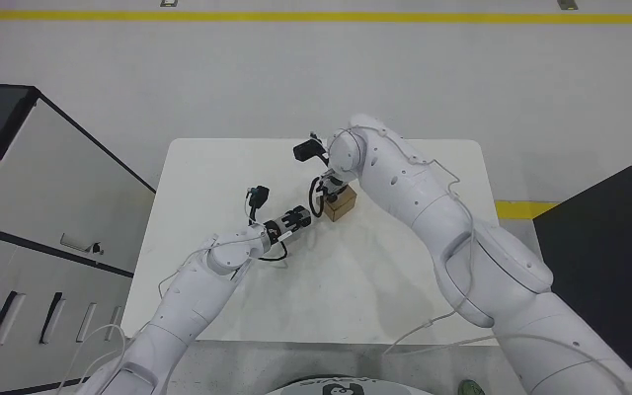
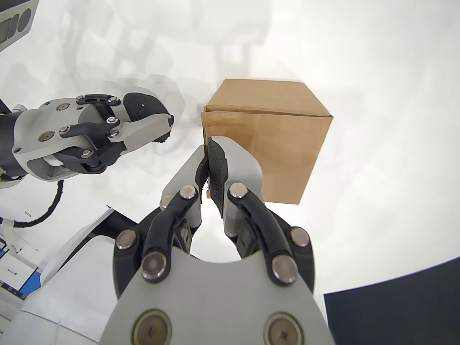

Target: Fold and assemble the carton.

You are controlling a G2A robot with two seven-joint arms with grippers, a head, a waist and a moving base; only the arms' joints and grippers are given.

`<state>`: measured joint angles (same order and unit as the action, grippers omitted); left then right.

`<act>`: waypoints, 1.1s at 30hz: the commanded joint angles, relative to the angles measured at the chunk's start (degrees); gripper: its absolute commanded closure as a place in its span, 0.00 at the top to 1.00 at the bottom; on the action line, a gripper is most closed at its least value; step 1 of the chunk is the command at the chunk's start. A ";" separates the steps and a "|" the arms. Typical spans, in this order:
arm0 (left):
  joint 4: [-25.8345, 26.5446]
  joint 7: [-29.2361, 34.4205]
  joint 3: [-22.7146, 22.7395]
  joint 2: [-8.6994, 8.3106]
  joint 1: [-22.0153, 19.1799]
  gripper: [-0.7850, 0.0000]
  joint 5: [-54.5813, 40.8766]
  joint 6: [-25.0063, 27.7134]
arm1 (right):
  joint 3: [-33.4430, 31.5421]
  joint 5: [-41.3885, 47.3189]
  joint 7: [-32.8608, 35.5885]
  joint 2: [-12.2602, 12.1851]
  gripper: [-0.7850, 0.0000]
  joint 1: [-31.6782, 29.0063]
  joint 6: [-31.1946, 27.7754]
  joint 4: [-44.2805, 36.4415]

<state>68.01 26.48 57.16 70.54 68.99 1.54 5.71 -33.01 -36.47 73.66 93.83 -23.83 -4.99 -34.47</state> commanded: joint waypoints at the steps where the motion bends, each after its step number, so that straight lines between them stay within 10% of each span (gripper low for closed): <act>1: 0.00 0.00 0.00 0.00 0.00 0.00 0.00 0.00 | -0.07 0.00 -0.01 0.04 0.00 -0.06 -0.10 0.23; 8: 0.00 0.00 0.00 0.00 0.00 0.00 0.00 0.00 | -0.97 0.86 -0.10 0.06 0.00 0.07 -0.97 1.22; 11: 0.00 0.00 0.00 0.00 0.00 0.00 0.00 0.00 | -2.10 2.12 -0.33 -0.21 0.29 0.37 -2.05 1.31; 16: 0.00 0.00 0.00 0.00 0.00 0.00 0.00 0.00 | -4.47 4.16 -0.87 -1.11 0.41 0.57 -3.35 1.24; 18: 0.00 0.00 0.00 0.00 0.00 0.00 0.00 0.00 | -5.61 4.82 -1.17 -1.64 0.40 0.67 -3.62 1.29; 22: 0.00 0.00 0.00 0.00 0.00 0.00 0.00 0.00 | -7.67 5.65 -1.66 -2.72 0.00 0.51 -2.94 1.88; 33: 0.00 0.00 0.00 0.00 0.00 0.00 0.00 0.00 | -6.83 3.79 -0.50 -2.89 0.00 -1.53 -1.21 0.09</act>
<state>68.01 26.48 57.16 70.54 68.99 1.54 5.71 -39.91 -32.59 73.21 90.90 -25.28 -6.30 -34.42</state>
